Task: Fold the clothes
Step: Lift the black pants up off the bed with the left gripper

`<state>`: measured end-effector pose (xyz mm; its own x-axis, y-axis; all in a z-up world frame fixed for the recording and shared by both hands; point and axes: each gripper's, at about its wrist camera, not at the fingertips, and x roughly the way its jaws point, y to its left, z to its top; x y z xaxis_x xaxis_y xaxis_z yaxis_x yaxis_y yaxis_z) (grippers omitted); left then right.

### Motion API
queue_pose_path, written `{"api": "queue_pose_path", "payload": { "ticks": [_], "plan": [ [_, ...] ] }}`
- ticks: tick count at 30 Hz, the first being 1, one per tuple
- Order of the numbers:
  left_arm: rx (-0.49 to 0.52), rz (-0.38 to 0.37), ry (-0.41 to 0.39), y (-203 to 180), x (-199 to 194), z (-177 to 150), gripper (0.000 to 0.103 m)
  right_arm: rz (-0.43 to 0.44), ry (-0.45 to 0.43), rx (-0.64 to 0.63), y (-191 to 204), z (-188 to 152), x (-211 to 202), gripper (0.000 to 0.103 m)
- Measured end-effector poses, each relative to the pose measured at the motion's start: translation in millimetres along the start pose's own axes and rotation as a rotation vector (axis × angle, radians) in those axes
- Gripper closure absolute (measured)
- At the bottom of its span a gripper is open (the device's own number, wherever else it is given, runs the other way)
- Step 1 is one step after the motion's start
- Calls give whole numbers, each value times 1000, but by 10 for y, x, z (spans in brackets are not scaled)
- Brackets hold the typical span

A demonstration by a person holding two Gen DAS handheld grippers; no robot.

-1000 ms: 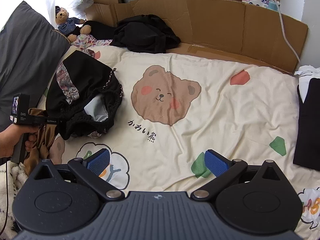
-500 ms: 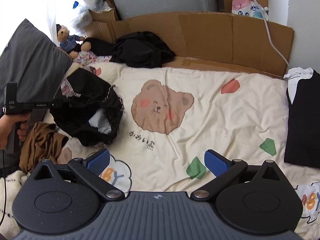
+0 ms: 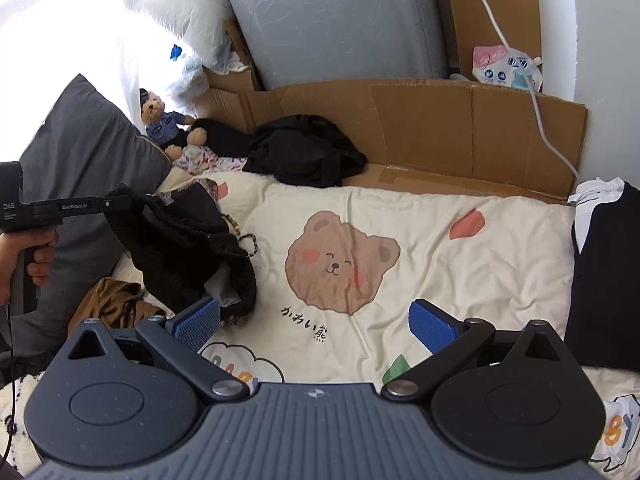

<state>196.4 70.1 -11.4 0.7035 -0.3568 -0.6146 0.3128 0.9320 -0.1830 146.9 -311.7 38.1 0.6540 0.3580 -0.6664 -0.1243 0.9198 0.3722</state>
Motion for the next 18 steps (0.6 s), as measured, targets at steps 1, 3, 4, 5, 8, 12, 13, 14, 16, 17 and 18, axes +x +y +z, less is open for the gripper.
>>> {"api": "queue_pose_path", "payload": {
  "ticks": [1, 3, 4, 5, 8, 12, 13, 14, 16, 17, 18],
  "plan": [
    [3, -13, -10, -66, -39, 35, 92, 1, -6, -1, -7, 5, -35, 0],
    [25, -36, -24, -212, -129, 101, 92, 1, -16, -2, -26, 14, -103, 0],
    [31, -48, -28, -277, -168, 129, 92, 2, -21, -2, -35, 19, -136, 0],
    [31, -57, -32, -321, -198, 151, 92, 3, -25, -2, -42, 23, -169, 0],
    [24, -79, -51, -425, -277, 212, 92, 6, -44, -8, -64, 27, -292, 0],
    [15, -111, -89, -605, -360, 353, 92, 1, -73, 0, -130, 27, -460, 0],
    [12, -120, -100, -653, -381, 390, 92, -1, -80, 2, -147, 26, -495, 0],
    [7, -130, -112, -708, -403, 432, 92, -2, -86, 5, -166, 24, -531, 0],
    [1, -148, -131, -813, -441, 499, 92, -6, -102, 12, -211, 20, -621, 0],
    [0, -156, -140, -864, -457, 526, 93, -9, -108, 15, -233, 22, -659, 0],
    [-1, -165, -148, -914, -473, 553, 93, -12, -115, 18, -255, 23, -696, 0]
  ]
}}
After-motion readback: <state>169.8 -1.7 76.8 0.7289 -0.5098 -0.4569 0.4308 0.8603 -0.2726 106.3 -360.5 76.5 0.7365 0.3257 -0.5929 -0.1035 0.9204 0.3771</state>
